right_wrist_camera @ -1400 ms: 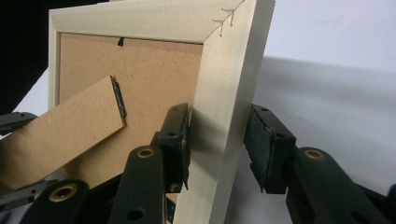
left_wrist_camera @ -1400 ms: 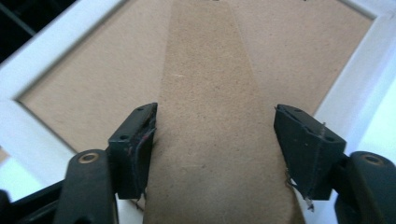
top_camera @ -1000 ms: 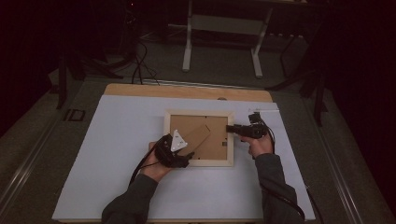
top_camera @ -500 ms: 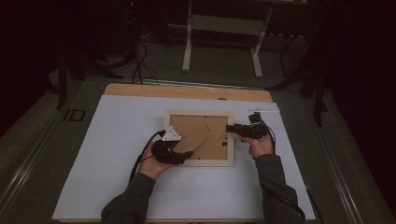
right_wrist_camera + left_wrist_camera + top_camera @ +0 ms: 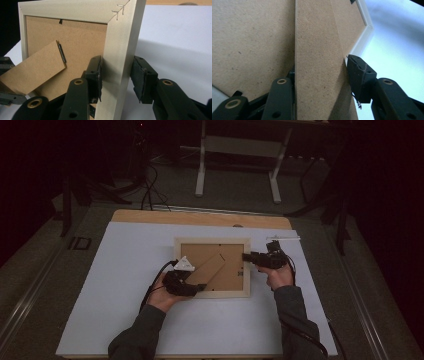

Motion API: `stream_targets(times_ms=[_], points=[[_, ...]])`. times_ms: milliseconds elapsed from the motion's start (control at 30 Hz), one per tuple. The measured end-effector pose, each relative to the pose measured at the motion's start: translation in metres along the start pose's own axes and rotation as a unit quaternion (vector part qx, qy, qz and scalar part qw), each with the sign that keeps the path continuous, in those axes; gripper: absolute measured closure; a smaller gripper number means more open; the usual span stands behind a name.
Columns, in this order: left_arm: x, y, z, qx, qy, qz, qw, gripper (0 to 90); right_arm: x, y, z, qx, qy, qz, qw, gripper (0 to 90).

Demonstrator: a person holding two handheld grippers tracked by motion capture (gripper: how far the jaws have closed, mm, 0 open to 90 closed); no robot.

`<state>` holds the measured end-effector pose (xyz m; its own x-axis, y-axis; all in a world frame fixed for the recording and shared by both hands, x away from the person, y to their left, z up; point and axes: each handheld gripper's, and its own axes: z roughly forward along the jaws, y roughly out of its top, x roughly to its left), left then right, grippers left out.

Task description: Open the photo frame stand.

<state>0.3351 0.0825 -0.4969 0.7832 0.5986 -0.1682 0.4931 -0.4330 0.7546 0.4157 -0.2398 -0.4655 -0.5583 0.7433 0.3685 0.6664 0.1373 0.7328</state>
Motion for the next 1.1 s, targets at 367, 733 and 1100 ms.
stream_targets(times_ms=[367,733,1100], points=[[-0.006,0.003,-0.001,-0.001,0.015,0.027,0.9995,58.9,0.005,0.002,-0.006,-0.013,-0.005,-0.010,0.9999,62.4],[-0.009,0.004,-0.003,-0.005,0.034,0.056,0.9979,60.2,0.013,0.008,-0.010,-0.009,-0.022,-0.036,0.9991,61.8],[-0.011,0.003,-0.003,-0.010,0.048,0.082,0.9954,60.3,0.017,0.011,-0.011,0.013,-0.015,-0.073,0.9971,52.8]])
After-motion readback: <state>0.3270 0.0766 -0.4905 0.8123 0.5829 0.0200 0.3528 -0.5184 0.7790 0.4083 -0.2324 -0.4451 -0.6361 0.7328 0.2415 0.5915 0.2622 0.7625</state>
